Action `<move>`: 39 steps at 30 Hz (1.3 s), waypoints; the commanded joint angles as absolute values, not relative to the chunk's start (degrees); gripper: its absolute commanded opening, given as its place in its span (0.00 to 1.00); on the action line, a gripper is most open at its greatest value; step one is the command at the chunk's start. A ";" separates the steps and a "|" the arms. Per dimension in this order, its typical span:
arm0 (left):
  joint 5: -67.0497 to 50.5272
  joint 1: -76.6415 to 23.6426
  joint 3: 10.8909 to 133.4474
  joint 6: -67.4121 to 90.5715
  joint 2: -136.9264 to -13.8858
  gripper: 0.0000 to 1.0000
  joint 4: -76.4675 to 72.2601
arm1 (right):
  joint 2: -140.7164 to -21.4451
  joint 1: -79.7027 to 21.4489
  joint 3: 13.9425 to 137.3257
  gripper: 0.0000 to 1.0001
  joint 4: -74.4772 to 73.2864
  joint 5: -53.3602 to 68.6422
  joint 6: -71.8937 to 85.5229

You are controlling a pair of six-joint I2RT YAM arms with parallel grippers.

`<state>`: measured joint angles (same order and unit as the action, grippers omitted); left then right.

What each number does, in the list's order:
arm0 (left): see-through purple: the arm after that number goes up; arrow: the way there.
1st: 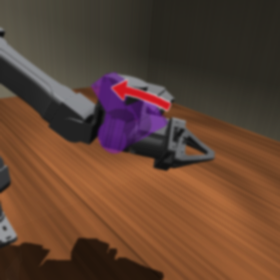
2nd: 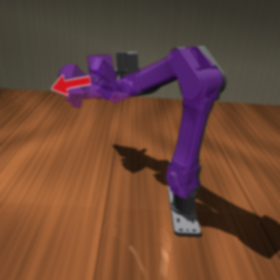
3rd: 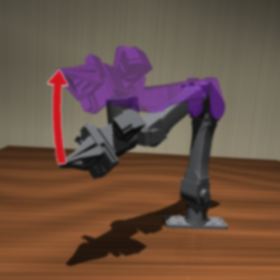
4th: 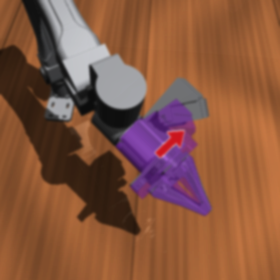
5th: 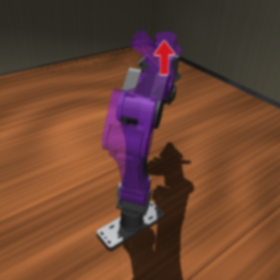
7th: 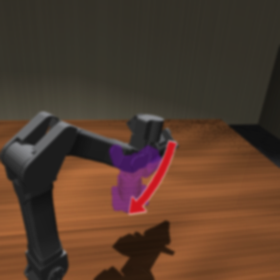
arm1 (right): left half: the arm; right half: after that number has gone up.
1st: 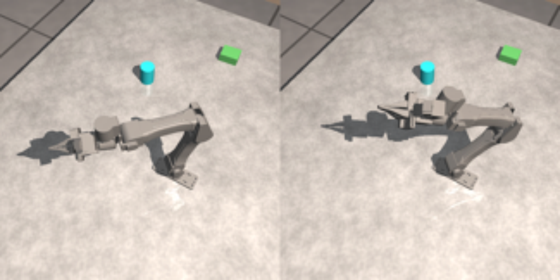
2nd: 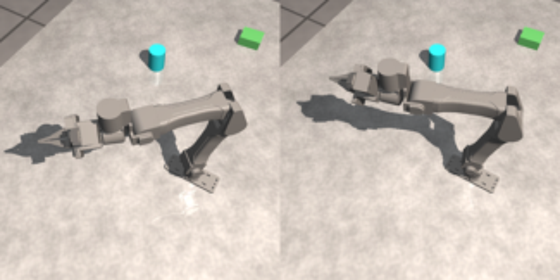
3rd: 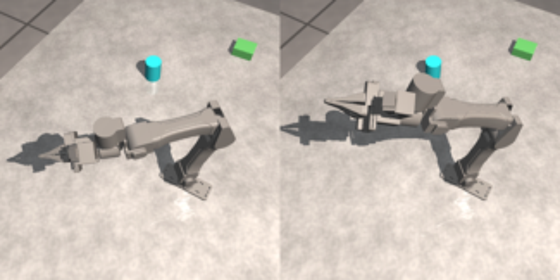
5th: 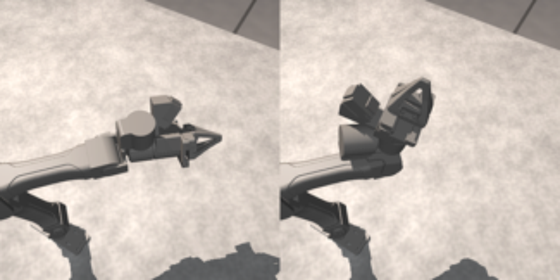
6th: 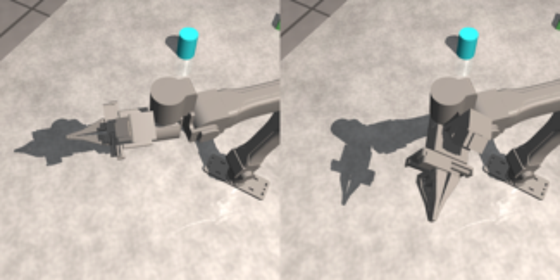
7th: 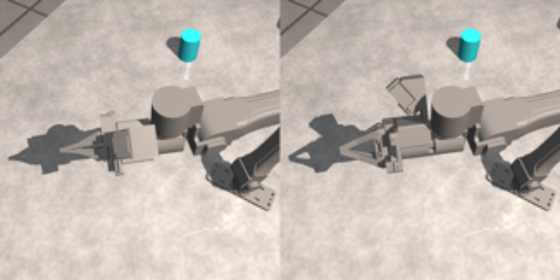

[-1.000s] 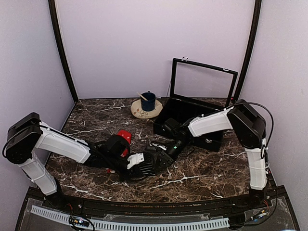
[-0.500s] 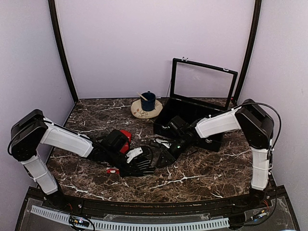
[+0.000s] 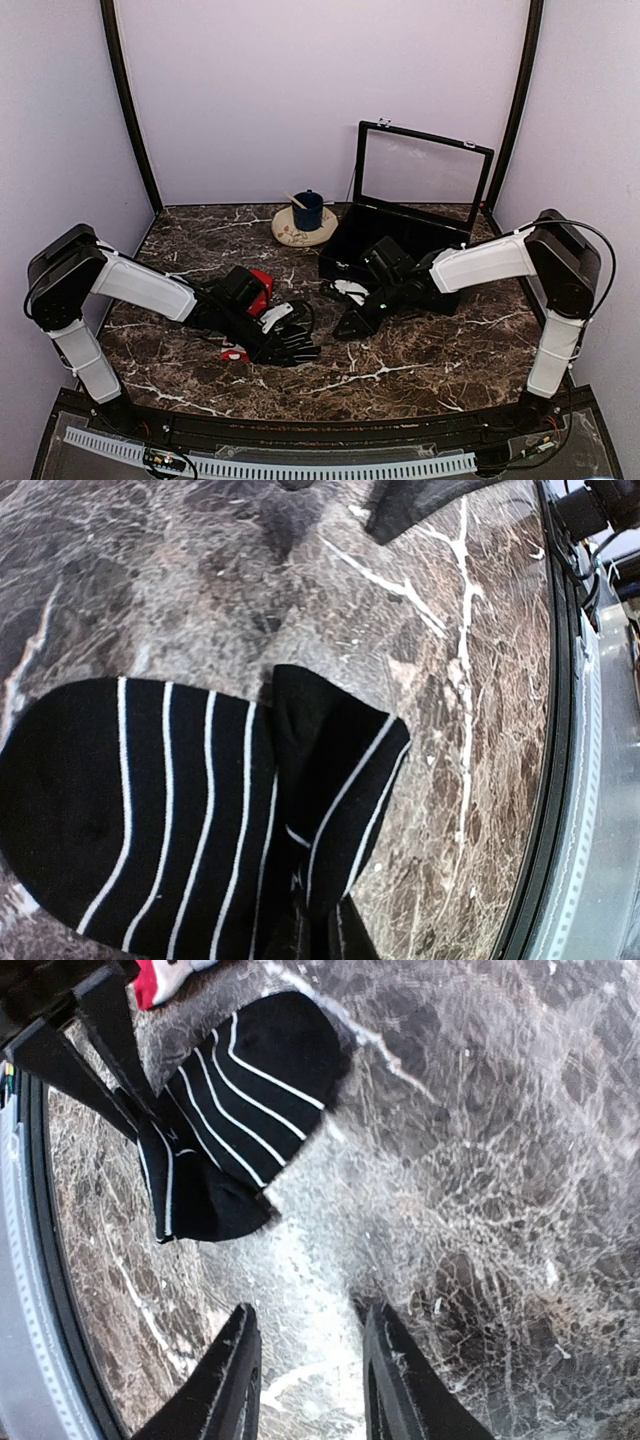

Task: Roll the socks
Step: Roll the sock at the center of the board.

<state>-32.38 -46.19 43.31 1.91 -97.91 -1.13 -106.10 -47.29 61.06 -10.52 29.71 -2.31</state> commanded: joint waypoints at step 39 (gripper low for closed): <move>-42.89 -40.63 44.12 10.19 -102.81 0.00 1.12 | -108.02 -62.86 65.18 0.48 -3.64 12.08 -16.85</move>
<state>-41.63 -41.21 45.06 9.91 -101.93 -0.75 -106.43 -61.84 63.29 -5.56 11.88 -15.62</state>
